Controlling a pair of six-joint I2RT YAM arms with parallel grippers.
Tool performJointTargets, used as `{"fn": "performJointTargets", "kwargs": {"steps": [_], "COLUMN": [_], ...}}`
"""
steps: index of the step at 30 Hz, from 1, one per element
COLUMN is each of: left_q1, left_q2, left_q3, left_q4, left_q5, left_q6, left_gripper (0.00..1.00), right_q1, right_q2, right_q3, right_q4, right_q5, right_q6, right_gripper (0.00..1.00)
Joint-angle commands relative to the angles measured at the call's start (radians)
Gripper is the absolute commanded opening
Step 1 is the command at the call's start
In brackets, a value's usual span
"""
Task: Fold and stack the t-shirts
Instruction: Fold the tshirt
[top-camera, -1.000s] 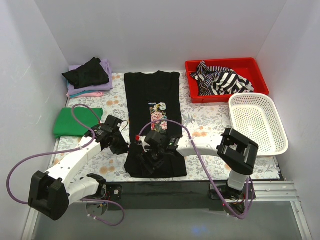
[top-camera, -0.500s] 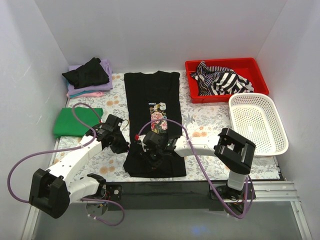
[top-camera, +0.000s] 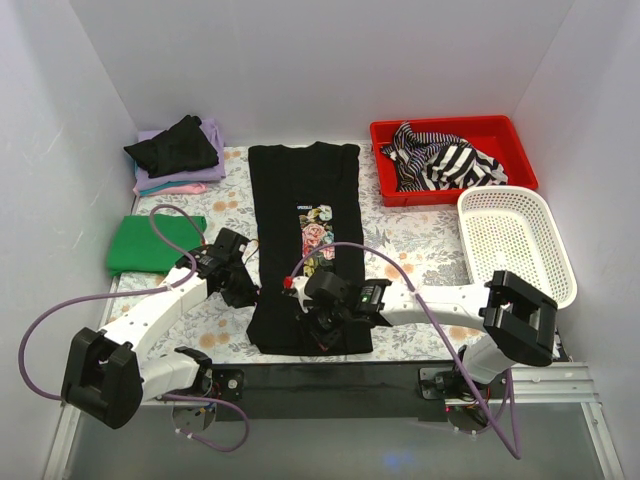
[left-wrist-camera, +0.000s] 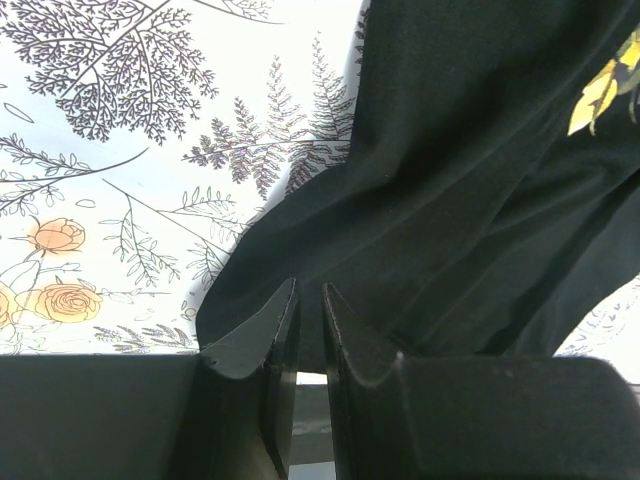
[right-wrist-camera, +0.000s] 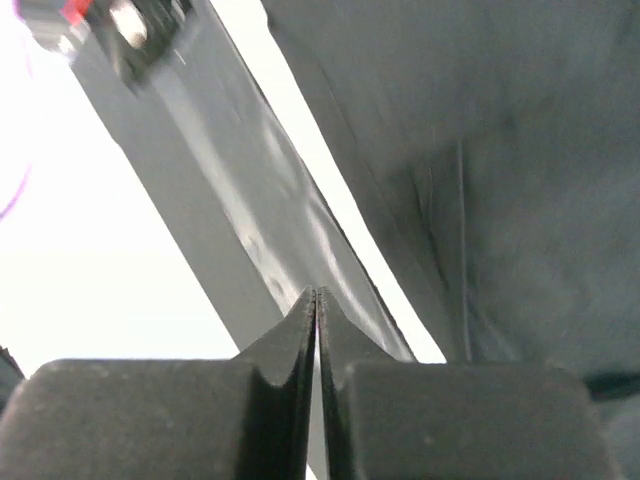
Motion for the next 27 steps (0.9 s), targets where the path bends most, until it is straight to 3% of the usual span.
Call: {"fn": "performJointTargets", "kwargs": {"steps": [1,2,3,6,12,27], "left_q1": [-0.003,-0.003,-0.002,-0.003,-0.002,-0.002], "left_q2": [-0.001,0.001,0.001,0.010,0.001,-0.004], "left_q3": [0.026,0.028,0.026,0.032,0.031,0.034], "left_q4": [0.013,0.015,0.016,0.021,0.019,0.016], "left_q5": [-0.019,-0.019,-0.024,-0.025,-0.035,-0.035], "left_q6": [0.015,0.016,0.016,0.018,0.016,0.022], "left_gripper": [0.13,0.13,0.13,0.14,0.14,0.14], "right_q1": [0.017,0.020,0.022,0.023,0.020,-0.007], "right_q2": [-0.007,0.008,0.017,0.060,0.148,0.241], "right_q3": [-0.053,-0.053,-0.049,0.003,0.126,0.171], "right_q4": [-0.042,-0.045,-0.042,-0.042,-0.037,0.026], "right_q5": [-0.023,-0.015,-0.009,0.049,0.124,0.143], "right_q6": [0.022,0.016,0.009,-0.008,-0.007,0.070], "right_gripper": [0.09,0.17,0.31,0.50,0.58,0.60]}}
